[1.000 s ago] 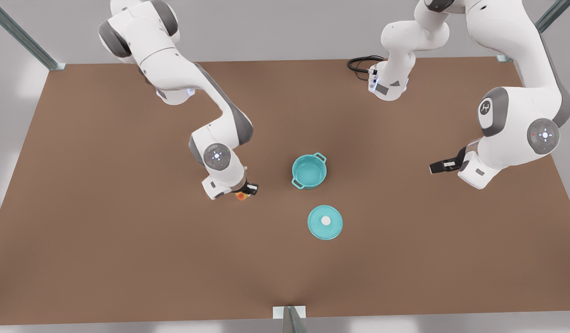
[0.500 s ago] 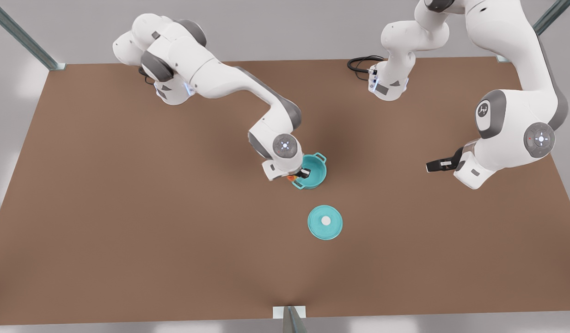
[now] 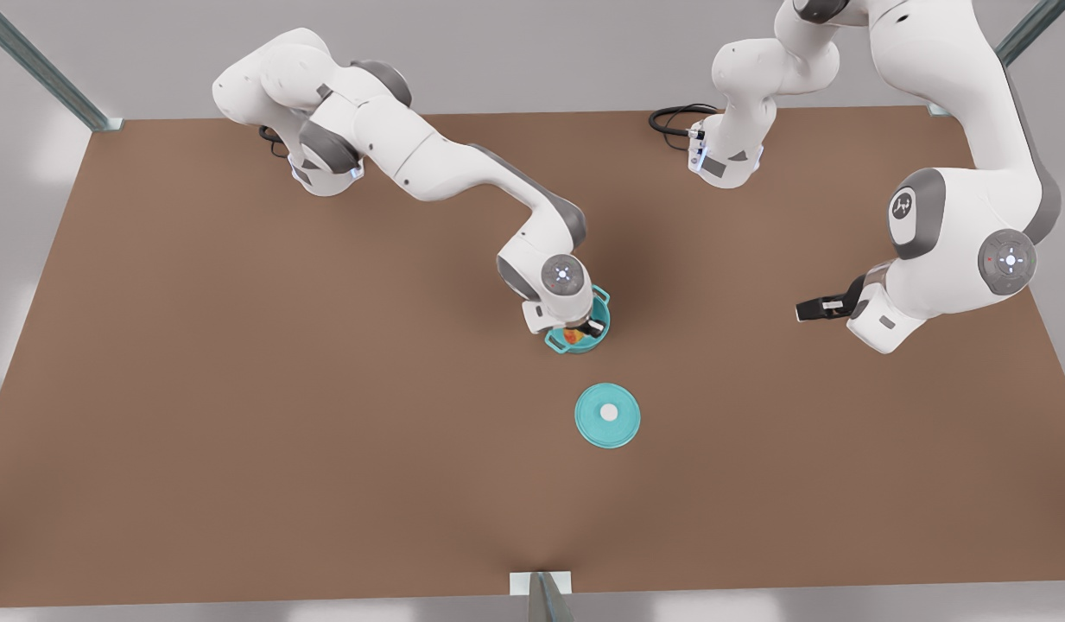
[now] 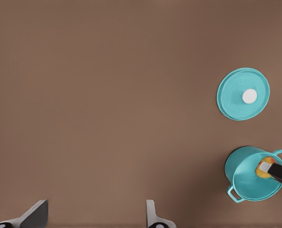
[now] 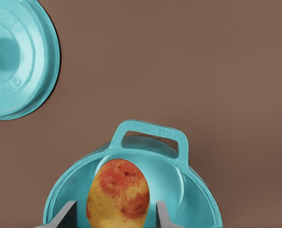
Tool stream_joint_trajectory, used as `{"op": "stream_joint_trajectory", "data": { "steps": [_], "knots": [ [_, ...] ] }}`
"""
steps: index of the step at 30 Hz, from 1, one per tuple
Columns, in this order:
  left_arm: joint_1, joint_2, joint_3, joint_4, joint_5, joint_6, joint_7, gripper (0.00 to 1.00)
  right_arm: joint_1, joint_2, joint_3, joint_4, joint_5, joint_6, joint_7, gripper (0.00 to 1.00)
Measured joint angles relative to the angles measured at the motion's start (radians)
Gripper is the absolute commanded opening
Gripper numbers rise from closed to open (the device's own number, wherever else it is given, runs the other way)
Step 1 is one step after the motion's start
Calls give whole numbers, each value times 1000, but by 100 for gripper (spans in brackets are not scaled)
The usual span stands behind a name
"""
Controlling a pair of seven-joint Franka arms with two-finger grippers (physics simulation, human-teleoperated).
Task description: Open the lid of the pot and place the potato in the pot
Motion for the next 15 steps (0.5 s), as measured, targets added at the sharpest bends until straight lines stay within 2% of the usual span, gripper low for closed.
{"op": "stream_joint_trajectory", "data": {
  "steps": [4, 6, 7, 10, 12, 15],
  "knots": [
    [-3, 1, -8, 20, 3, 4, 2, 100, 2, -13, -1, 0, -1, -5, 26, 100],
    [-7, 3, -13, 27, 1, 5, 4, 100, -34, -114, -69, -10, -4, -49, 31, 100],
    [-7, 3, -14, 28, 0, 5, 5, 100, -119, -166, -87, -15, -5, -92, 24, 100],
    [-6, 3, -14, 29, 0, 4, 9, 100, -518, -353, -101, -62, -12, -280, -63, 100],
    [-6, 3, -14, 30, 0, 3, 11, 100, -735, -520, -104, -249, -47, -350, -173, 100],
    [2, 3, -12, 31, -3, 2, 16, 100, -858, -734, -104, -540, -97, -370, -352, 100]
  ]
}}
